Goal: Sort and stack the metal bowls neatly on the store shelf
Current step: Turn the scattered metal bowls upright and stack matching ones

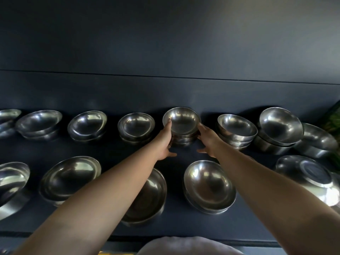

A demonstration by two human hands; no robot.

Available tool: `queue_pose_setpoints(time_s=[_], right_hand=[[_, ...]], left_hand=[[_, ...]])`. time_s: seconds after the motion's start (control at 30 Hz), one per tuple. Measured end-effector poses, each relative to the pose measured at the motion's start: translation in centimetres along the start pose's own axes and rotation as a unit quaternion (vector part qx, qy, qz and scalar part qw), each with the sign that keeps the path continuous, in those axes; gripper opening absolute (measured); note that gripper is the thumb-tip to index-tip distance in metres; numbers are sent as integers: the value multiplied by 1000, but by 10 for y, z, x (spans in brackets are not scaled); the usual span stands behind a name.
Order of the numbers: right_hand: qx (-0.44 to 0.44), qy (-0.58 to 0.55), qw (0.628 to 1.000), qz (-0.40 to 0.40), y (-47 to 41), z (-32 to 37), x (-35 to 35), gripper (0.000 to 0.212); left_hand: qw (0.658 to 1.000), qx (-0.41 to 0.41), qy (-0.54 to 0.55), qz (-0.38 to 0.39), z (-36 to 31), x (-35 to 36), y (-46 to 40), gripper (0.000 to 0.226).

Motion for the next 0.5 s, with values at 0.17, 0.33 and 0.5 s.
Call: queue_pose_setpoints(time_s=[0.17, 0.33, 0.5], right_hand=[[-1, -5, 1000, -6, 0, 1, 1, 48], [-3, 7, 1000, -17, 2, 4, 1, 47], [2, -1, 1000, -20, 2, 4, 1, 48]], left_hand=[[1000, 1, -8, -6, -2, -1, 2, 70], [1000, -4, 0, -16, -3, -4, 1, 70], [1000, -5, -4, -17, -4, -3, 6, 68]])
Point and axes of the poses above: each hand's wrist, its own y-axis away from the middle knuckle, its own x-axis out of the palm, z = x × y, the point moved 9 cm from there along -y, towards the middle knuckle, and after that the axes turned 6 degrees about -z, right-handed, at the moved point
